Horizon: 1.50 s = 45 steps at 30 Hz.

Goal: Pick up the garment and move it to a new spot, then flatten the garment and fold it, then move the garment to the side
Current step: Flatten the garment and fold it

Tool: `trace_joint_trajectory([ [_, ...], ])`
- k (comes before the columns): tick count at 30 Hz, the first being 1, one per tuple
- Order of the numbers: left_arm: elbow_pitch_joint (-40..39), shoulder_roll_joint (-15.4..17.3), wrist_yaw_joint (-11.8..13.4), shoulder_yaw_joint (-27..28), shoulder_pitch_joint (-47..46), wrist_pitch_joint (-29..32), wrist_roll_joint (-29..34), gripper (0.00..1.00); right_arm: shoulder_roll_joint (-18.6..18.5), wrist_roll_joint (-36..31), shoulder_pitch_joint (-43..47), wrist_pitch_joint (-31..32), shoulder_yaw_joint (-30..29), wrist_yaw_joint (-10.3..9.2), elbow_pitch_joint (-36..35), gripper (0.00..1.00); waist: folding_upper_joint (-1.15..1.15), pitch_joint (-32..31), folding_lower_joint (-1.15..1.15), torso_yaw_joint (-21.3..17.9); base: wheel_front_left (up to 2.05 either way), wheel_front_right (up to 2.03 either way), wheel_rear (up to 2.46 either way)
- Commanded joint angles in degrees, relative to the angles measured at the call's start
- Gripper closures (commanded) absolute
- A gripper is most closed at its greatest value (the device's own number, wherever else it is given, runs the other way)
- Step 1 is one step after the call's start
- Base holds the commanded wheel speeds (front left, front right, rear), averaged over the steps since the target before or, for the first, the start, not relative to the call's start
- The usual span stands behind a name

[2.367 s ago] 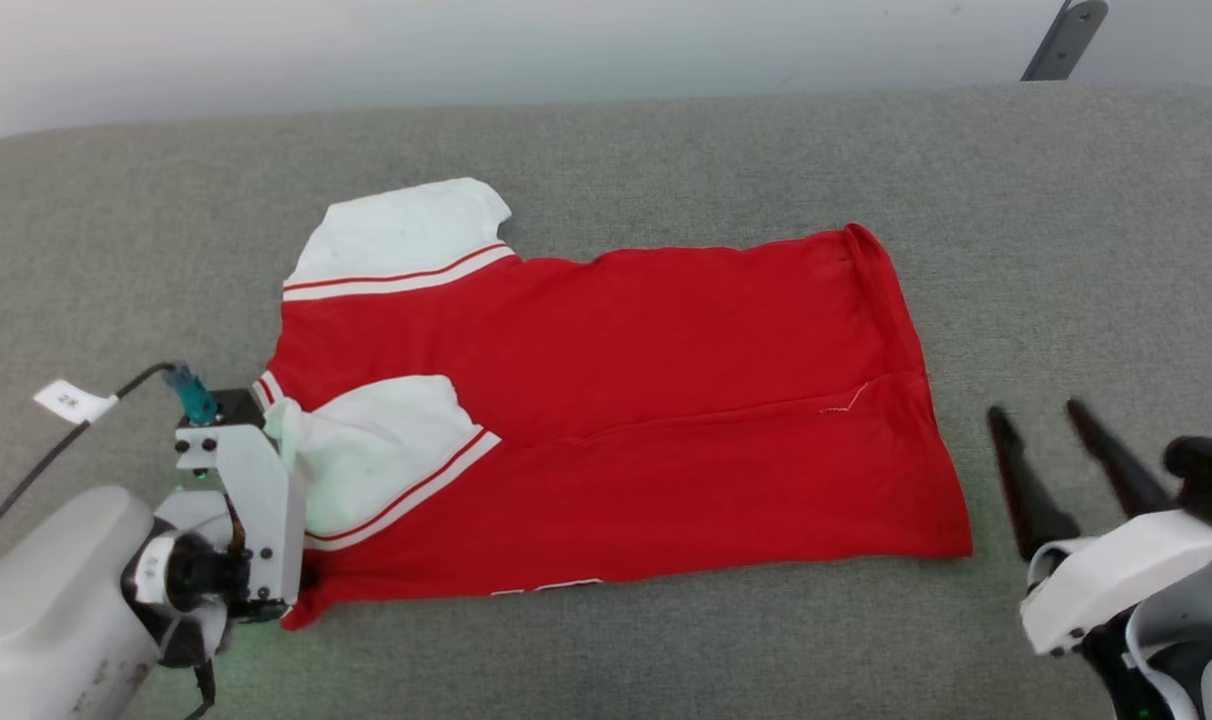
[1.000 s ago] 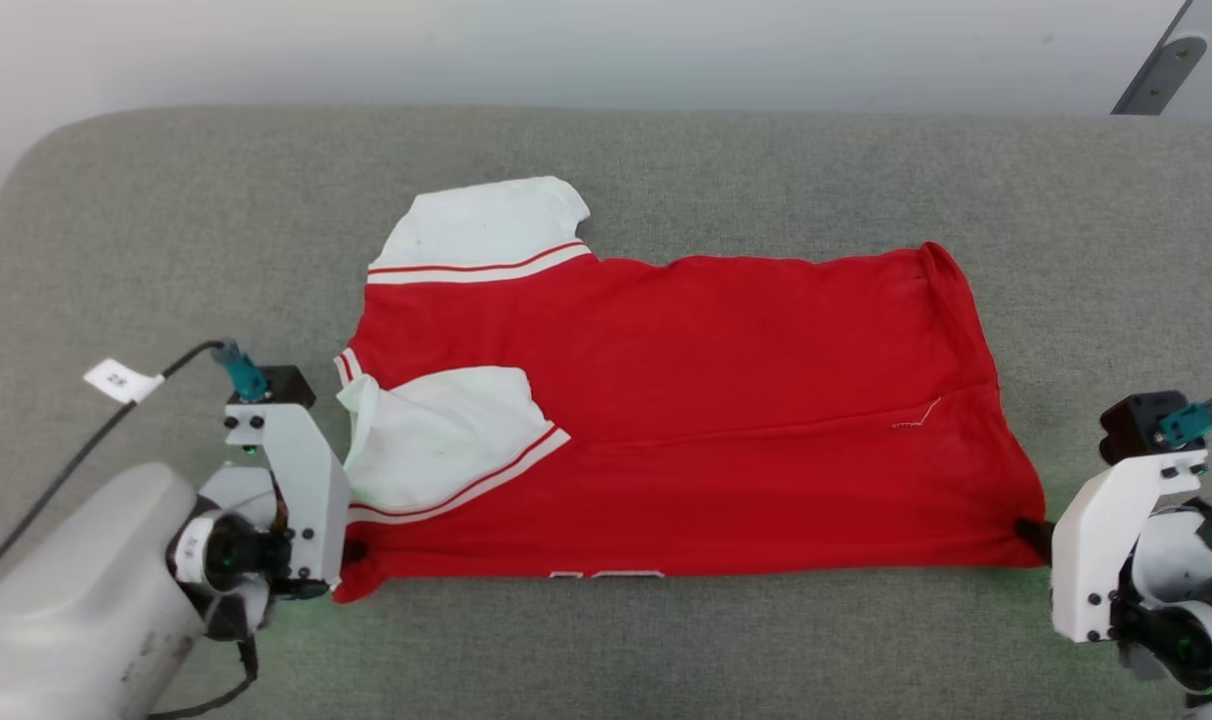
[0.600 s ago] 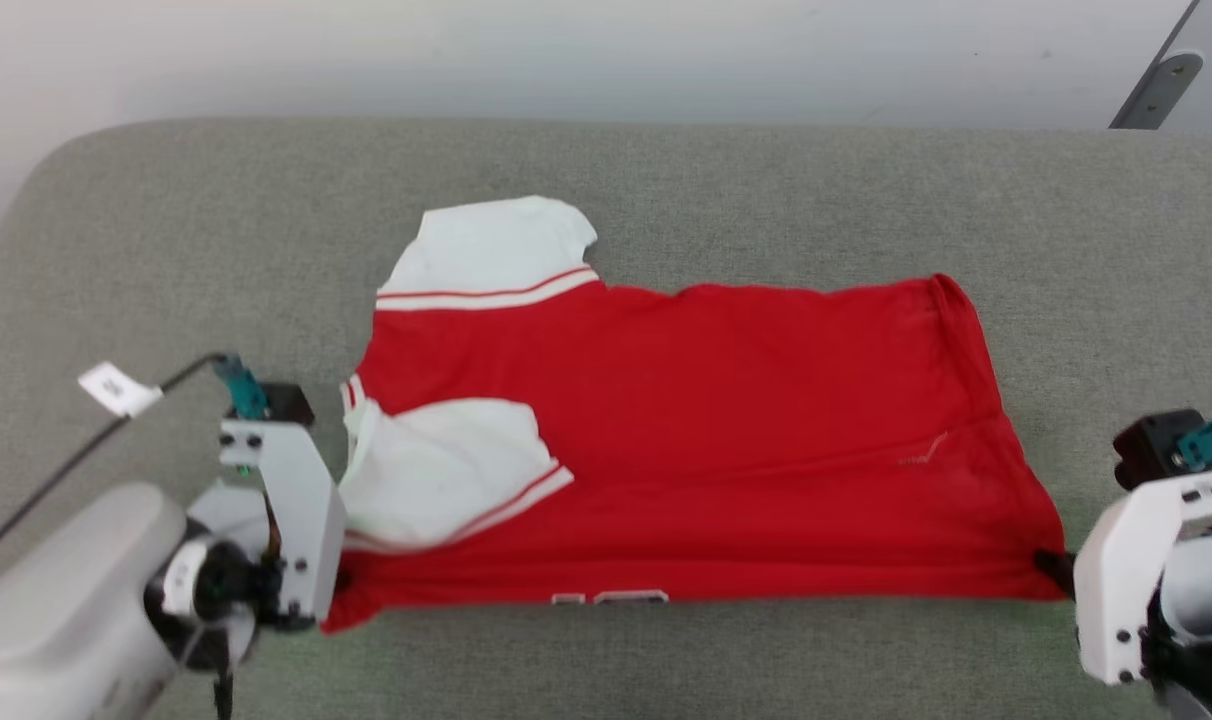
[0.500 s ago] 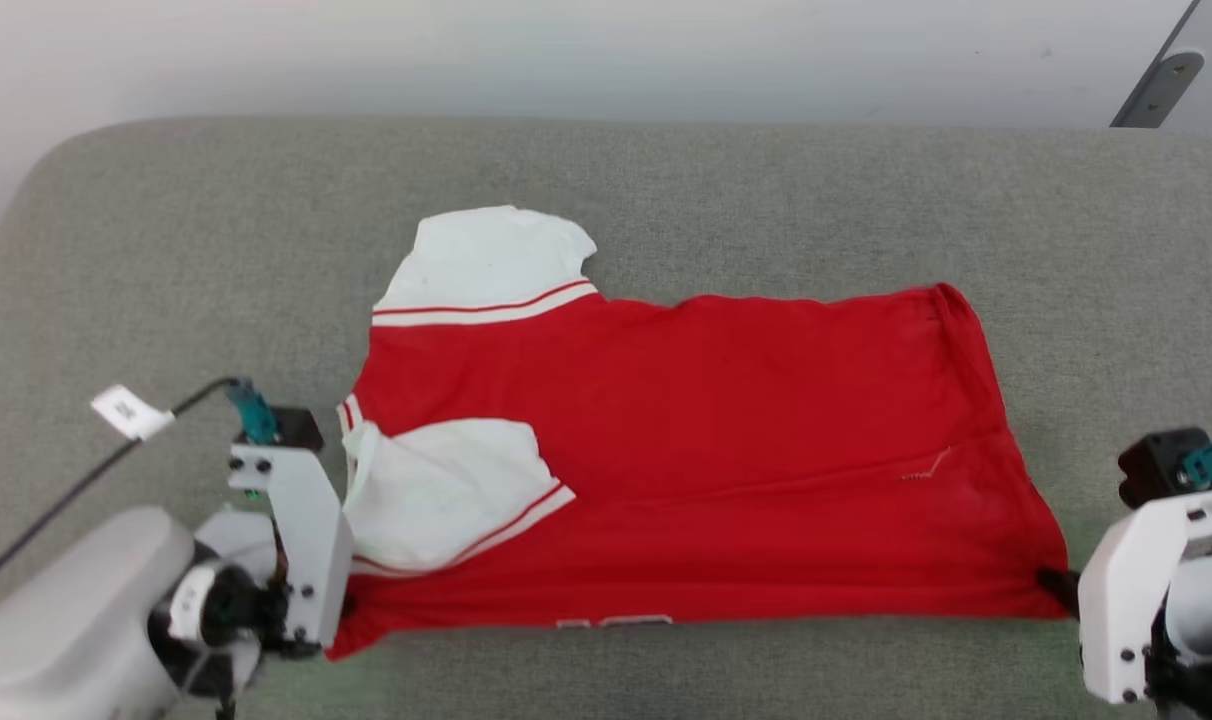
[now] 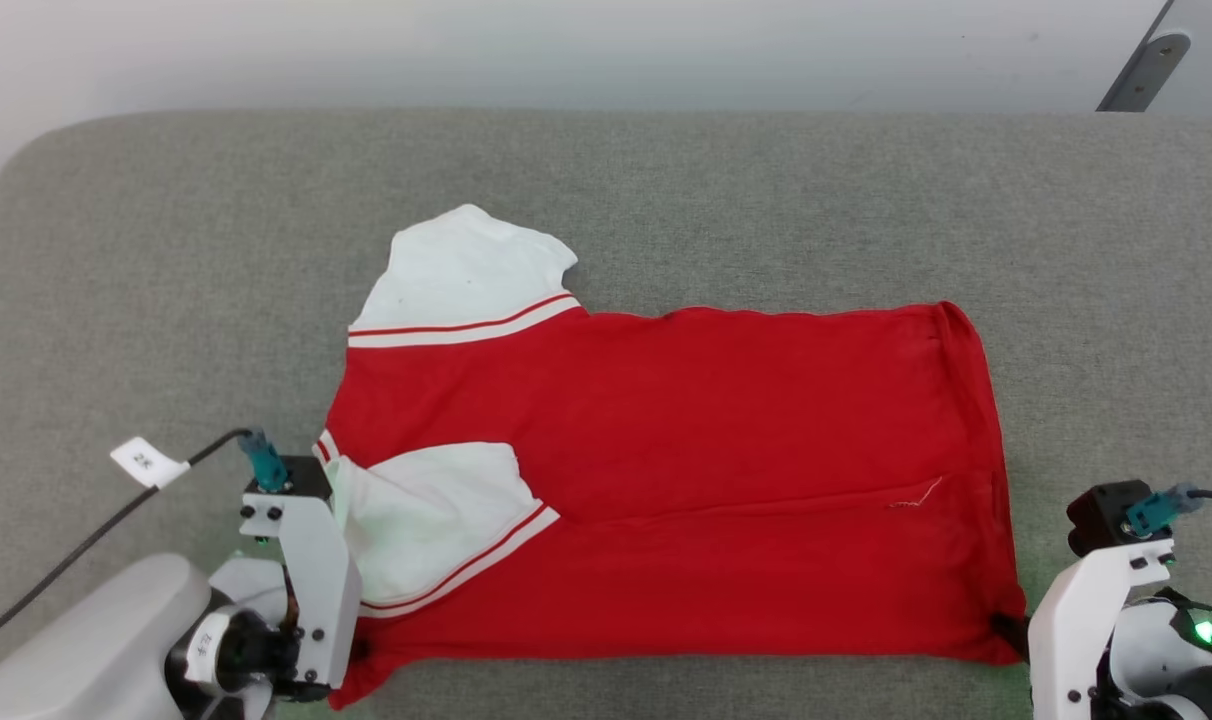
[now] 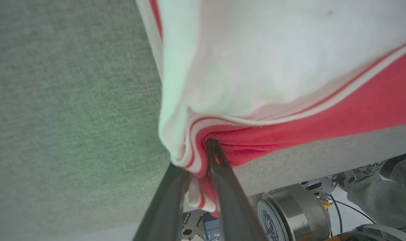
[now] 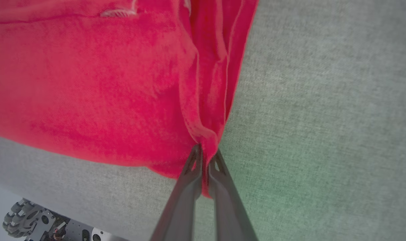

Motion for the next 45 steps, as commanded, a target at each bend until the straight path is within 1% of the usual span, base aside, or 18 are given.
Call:
trace_joint_trajectory([
  [1,0.6,-0.3,-0.3,-0.2,0.0,-0.5,0.6,0.0,0.0,-0.3,-1.0,-0.7,0.3,-0.12,0.5,0.44,0.0,0.0,0.0,-0.1,0.0,0.0,0.0],
  [2,0.7,0.0,-0.3,-0.1,-0.4,-0.5,0.8,0.0,-0.2,-0.3,-1.3,-1.2,0.4,-0.12,0.5,0.0,0.0,0.0,0.0,-0.2,0.0,0.0,0.0],
  [6,-0.6,1.5,-0.2,0.8,-1.9,0.1,0.8,0.0,-0.6,-0.2,-2.2,-2.5,0.0,-0.12,0.5,0.0,0.0,-0.2,0.0,-0.5,0.0,0.0,0.0],
  [11,-4.8,4.1,0.5,2.8,-4.1,1.9,-0.5,0.0,-0.5,0.1,-2.7,-4.4,-0.6,-0.12,-1.3,0.0,0.0,-0.3,0.0,-1.0,0.0,0.0,0.0],
  [14,-7.2,5.8,0.9,3.9,-6.5,2.2,0.7,0.0,0.2,0.1,-3.0,-6.9,-1.5,-0.12,-2.9,0.0,0.0,-0.1,0.0,-1.6,0.0,0.0,0.0],
  [15,-7.2,5.8,0.9,3.9,-6.5,2.2,0.7,0.0,0.2,0.1,-3.0,-6.9,-1.5,-0.12,-2.9,0.0,0.0,-0.1,0.0,-1.6,0.0,0.0,0.0],
  [18,-7.9,6.5,1.1,5.2,-9.6,1.0,2.4,0.0,1.4,-0.8,-3.8,-10.9,-1.9,-0.12,-4.6,0.0,0.0,0.3,0.0,-2.7,0.0,0.0,0.0],
  [21,-6.5,6.0,-0.3,6.5,-12.7,-2.0,4.3,0.0,2.3,-2.1,-5.3,-17.3,-1.1,-0.12,-6.3,0.0,0.0,1.2,0.0,-4.0,0.0,0.0,0.0],
  [26,-1.7,4.4,-4.0,7.4,-17.7,-6.8,7.5,0.0,2.9,-6.2,-7.5,-31.5,1.5,-0.12,-7.6,0.0,0.0,2.9,0.0,-6.8,0.0,0.0,0.0],
  [28,0.9,3.6,-5.2,7.6,-19.5,-8.9,8.9,0.0,3.1,-8.2,-8.1,-37.2,2.4,-0.12,-7.5,0.0,0.0,3.6,0.0,-7.8,0.0,0.0,0.0],
  [29,2.1,3.4,-6.2,7.4,-20.5,-9.9,9.8,0.0,3.3,-9.1,-8.4,-39.8,2.6,-0.12,-7.4,0.0,0.0,4.1,0.0,-8.4,0.0,0.0,0.0],
  [31,4.9,2.7,-7.3,7.8,-22.5,-11.8,10.8,0.0,3.5,-11.1,-9.1,-44.7,3.4,-0.12,-6.9,0.0,0.0,5.0,0.0,-9.6,0.0,0.0,0.0],
  [33,7.6,2.2,-9.0,7.8,-24.6,-13.4,12.0,0.0,4.0,-12.8,-9.5,-48.9,3.9,-0.12,-6.5,0.0,0.0,6.1,0.0,-10.7,0.0,0.0,0.0],
  [35,10.5,1.8,-10.1,7.6,-26.4,-13.9,12.9,0.0,4.8,-13.7,-9.9,-52.2,4.4,-0.12,-6.0,0.0,0.0,7.2,0.0,-11.8,0.0,0.0,0.0],
  [37,13.0,1.3,-11.1,7.6,-28.4,-14.3,13.6,0.0,5.3,-14.4,-10.3,-54.5,4.8,-0.12,-5.4,0.0,0.0,8.4,0.0,-12.8,0.0,0.0,0.0],
  [39,15.7,1.2,-12.6,7.2,-30.3,-13.5,14.0,0.0,5.9,-14.6,-10.6,-56.4,5.2,-0.12,-5.0,0.0,0.0,9.6,0.0,-13.7,0.0,0.0,0.0],
  [45,23.3,0.0,-15.8,7.0,-35.0,-9.6,12.6,0.0,7.7,-15.3,-10.7,-59.3,5.2,-0.12,-3.4,0.0,0.0,12.4,0.0,-15.7,0.0,0.0,0.0],
])
